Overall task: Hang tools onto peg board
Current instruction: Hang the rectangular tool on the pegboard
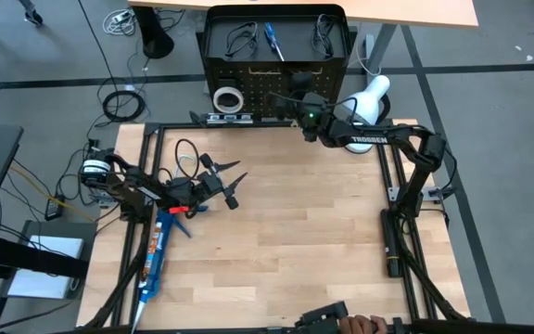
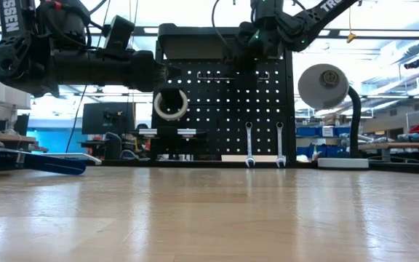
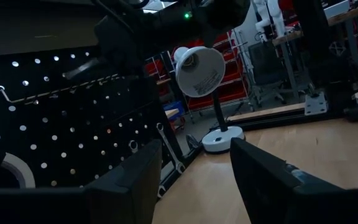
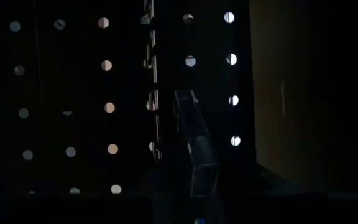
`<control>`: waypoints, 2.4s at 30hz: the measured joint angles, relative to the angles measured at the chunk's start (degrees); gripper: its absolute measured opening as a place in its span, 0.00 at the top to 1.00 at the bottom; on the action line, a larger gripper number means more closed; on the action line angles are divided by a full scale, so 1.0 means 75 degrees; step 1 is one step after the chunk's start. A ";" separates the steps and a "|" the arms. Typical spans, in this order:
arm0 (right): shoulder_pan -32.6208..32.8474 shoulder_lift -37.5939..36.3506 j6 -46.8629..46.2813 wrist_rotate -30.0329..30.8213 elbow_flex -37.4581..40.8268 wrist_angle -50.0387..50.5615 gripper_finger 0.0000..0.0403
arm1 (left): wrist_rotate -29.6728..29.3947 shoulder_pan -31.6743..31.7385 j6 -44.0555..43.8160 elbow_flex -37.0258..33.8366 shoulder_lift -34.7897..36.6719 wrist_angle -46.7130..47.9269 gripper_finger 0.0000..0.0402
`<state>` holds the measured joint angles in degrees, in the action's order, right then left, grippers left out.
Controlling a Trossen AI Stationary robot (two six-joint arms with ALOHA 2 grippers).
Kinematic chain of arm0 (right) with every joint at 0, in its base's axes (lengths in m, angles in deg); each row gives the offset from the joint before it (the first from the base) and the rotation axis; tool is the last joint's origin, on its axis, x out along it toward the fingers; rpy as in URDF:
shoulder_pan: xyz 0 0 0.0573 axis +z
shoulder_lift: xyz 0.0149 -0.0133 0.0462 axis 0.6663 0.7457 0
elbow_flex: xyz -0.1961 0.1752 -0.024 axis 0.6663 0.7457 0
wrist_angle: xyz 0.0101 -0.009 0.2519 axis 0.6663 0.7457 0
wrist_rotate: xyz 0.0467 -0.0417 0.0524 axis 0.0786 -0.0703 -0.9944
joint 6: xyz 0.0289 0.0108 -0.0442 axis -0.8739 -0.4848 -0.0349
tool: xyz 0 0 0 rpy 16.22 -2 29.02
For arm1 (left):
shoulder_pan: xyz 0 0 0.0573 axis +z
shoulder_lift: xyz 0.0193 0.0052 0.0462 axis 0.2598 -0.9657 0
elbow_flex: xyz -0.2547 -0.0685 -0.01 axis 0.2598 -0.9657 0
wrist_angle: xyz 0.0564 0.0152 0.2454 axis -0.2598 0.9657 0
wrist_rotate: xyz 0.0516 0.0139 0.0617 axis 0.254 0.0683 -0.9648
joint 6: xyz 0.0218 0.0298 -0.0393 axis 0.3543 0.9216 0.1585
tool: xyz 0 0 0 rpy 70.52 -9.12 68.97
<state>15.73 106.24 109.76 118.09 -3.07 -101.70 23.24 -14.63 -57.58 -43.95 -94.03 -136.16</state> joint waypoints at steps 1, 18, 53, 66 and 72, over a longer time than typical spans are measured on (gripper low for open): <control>-0.0002 0.0000 -0.0081 0.0014 0.0000 0.0000 0.77 | -0.0001 0.0002 0.0001 0.0000 0.0000 0.0001 0.51; 0.0018 0.0000 -0.0490 0.0333 0.0003 0.0175 0.61 | 0.0000 0.0001 0.0001 0.0000 0.0000 -0.0027 0.51; 0.0443 -0.0223 -0.1979 0.1140 0.0012 0.0915 0.59 | -0.0001 0.0000 0.0005 -0.0003 0.0003 -0.0032 0.51; 0.0672 -0.1558 -0.5175 0.0175 0.0012 0.4366 0.59 | -0.0002 0.0000 0.0123 -0.0003 0.0003 -0.0039 0.51; 0.0707 -0.1766 -0.5951 -0.0388 0.0012 0.5226 0.60 | 0.0001 0.0000 0.0122 -0.0003 0.0003 -0.0062 0.51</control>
<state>21.04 93.00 65.13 115.18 -2.99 -62.50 23.24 -14.63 -56.66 -43.97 -94.01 -136.63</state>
